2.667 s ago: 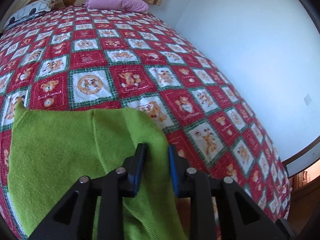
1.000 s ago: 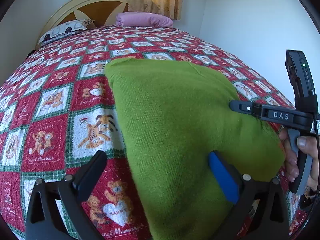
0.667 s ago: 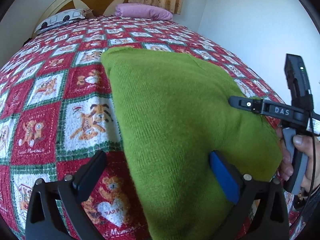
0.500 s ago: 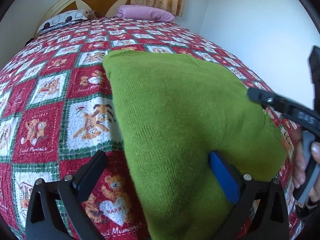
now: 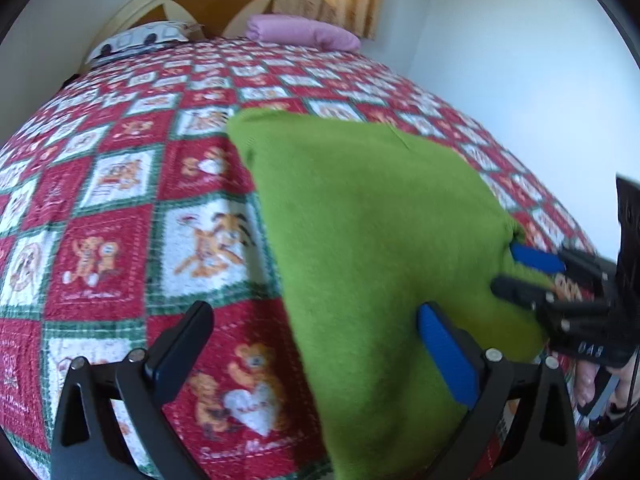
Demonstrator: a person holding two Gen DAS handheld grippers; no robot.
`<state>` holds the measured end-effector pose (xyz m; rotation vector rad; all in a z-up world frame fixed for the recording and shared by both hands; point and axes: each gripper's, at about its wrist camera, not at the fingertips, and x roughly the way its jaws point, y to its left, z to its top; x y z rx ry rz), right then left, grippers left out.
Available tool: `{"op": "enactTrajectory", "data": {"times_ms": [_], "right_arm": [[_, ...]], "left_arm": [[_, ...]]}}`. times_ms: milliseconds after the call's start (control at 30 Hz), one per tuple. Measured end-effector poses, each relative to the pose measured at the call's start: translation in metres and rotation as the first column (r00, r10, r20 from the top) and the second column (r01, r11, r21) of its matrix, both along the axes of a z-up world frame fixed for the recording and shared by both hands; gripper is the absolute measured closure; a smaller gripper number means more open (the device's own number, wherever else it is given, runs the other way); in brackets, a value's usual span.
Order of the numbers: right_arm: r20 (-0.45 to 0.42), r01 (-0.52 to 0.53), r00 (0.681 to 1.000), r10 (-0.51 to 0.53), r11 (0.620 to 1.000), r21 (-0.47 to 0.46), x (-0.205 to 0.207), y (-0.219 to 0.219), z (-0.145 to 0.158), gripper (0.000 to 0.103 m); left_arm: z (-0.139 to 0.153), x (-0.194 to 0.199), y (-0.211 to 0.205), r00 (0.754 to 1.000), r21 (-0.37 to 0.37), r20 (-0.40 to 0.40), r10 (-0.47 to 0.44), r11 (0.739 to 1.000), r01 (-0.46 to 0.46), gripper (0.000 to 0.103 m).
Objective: Fold small clothes
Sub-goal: 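Press the folded green sweater flat with the open right tool, then close the left tool on the folded sweater's edge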
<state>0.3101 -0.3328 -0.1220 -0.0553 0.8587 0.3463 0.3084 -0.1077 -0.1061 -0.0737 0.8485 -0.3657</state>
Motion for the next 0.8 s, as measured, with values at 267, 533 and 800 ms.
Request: {"op": "enactTrajectory", "data": {"times_ms": [267,533,800], "right_arm": [[-0.081,0.267,0.963,-0.256,0.879,0.394,0.038,-0.099,0.014,0.035],[-0.235,0.248,0.963,-0.133,0.783,0.571,0.100,-0.107,-0.022,0.035],[-0.283,0.212,0.958,-0.053,0.794,0.570,0.123,-0.087,-0.039,0.035]], "left_arm": [[-0.011,0.013,-0.008,0.996,-0.054,-0.067,-0.060,0.997,0.056,0.000],[-0.014,0.012,-0.010,0.994,-0.082,-0.058,-0.095,0.993,0.090,0.001],[-0.020,0.016,-0.005,0.986,-0.161,-0.098,-0.132,0.980,0.115,0.007]]}}
